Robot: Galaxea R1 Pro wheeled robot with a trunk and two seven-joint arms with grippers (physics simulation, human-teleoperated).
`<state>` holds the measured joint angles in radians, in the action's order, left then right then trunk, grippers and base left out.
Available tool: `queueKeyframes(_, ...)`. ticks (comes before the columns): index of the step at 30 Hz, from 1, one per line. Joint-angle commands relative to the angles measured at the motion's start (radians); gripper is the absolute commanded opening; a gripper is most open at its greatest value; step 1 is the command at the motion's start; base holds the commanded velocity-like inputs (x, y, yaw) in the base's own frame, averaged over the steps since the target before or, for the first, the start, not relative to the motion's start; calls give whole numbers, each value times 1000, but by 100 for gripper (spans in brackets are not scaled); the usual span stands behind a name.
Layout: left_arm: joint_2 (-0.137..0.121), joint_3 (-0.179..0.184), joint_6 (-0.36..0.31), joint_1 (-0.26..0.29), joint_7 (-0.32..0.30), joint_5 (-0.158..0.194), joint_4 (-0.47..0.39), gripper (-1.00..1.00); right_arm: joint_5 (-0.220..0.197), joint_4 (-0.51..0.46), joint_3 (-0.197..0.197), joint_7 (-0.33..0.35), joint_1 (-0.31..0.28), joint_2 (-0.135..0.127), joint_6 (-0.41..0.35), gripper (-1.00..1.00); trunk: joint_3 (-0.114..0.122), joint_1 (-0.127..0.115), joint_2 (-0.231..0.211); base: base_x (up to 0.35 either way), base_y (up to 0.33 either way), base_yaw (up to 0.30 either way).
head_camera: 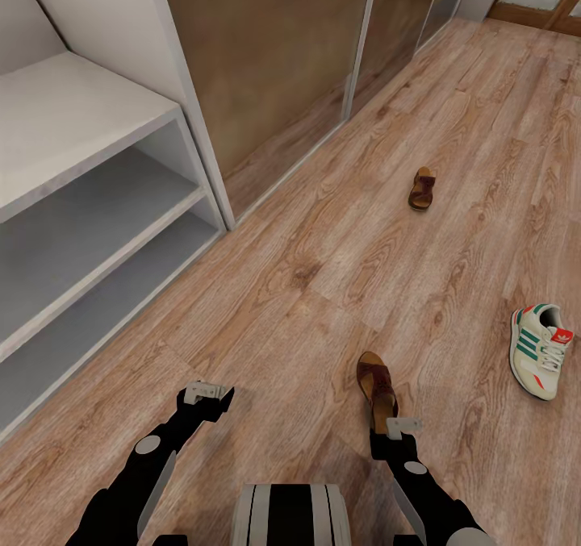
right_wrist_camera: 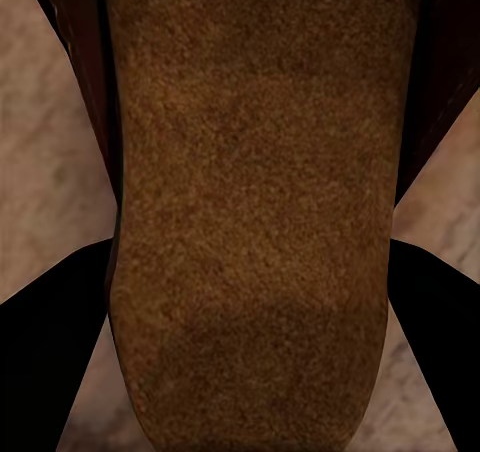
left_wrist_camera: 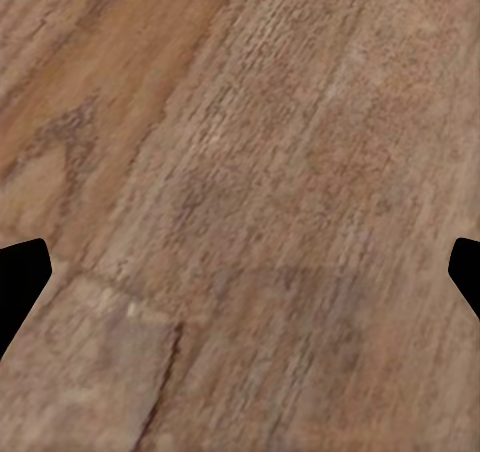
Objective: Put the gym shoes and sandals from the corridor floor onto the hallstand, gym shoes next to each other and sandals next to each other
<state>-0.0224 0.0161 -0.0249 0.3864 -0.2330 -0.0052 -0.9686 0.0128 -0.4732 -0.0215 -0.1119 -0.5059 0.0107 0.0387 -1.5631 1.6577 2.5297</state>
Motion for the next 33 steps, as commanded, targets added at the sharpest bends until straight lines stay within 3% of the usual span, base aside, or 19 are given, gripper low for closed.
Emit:
queueKeyframes(1,-1,1,-3,0,-2,-1,-1,100,0,1,-3,-5,0,0,3,-100,0,0,0,0,0,0)
queueKeyframes(22,-3,-1,-4,0,-1,1,4,100,-2,-1,-4,-2,0,2,29,-100,77,-9,-4,0,0,0)
queueKeyframes(25,-4,-6,-5,0,-12,53,7,100,-2,-3,-4,-3,0,3,39,-100,88,-10,-5,0,0,0)
queueKeyframes(26,-16,-10,-18,-1,-20,139,0,100,1,-3,-4,-4,0,1,45,-100,93,-11,-5,0,0,-15)
queueKeyframes(27,-27,-11,-21,-7,-20,141,0,100,2,-4,-3,-4,0,-1,45,-100,97,-11,-6,0,0,-42)
queueKeyframes(28,-75,-11,-28,-40,-18,150,1,100,2,-9,-2,-4,0,-7,45,-100,103,-12,-6,0,0,-76)
queueKeyframes(33,-122,-14,-32,-75,-14,152,4,100,4,-18,-4,-4,0,-10,42,-100,129,-14,-7,0,0,-63)
